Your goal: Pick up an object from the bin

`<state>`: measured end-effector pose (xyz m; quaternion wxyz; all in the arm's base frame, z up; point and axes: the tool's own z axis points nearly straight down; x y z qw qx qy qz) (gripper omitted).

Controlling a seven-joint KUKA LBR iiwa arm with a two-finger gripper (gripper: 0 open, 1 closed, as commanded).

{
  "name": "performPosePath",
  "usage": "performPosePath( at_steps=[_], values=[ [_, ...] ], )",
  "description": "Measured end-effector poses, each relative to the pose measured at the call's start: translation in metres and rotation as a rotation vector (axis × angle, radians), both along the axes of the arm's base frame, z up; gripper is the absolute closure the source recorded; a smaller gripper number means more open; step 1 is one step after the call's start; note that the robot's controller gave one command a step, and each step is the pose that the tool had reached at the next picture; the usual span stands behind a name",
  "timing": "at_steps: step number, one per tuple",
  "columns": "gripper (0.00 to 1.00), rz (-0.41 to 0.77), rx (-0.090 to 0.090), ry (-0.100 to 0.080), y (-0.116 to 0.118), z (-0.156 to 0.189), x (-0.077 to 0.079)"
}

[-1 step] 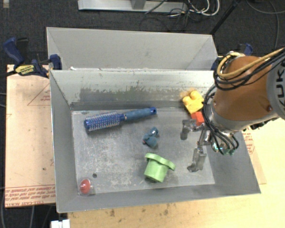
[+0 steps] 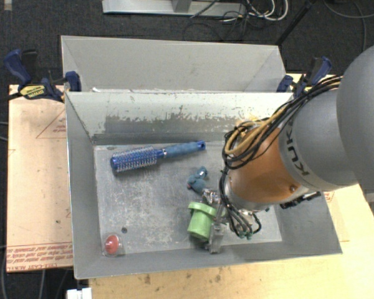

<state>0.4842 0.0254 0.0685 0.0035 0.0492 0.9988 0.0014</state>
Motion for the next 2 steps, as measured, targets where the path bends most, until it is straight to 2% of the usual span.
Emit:
performPosePath(
  at_steps=[1, 2],
  values=[
    [1.00, 0.000, -0.001, 0.006, -0.002, 0.003, -0.001],
    [1.00, -0.032, -0.001, -0.003, 0.010, 0.178, 0.021]
  ],
)
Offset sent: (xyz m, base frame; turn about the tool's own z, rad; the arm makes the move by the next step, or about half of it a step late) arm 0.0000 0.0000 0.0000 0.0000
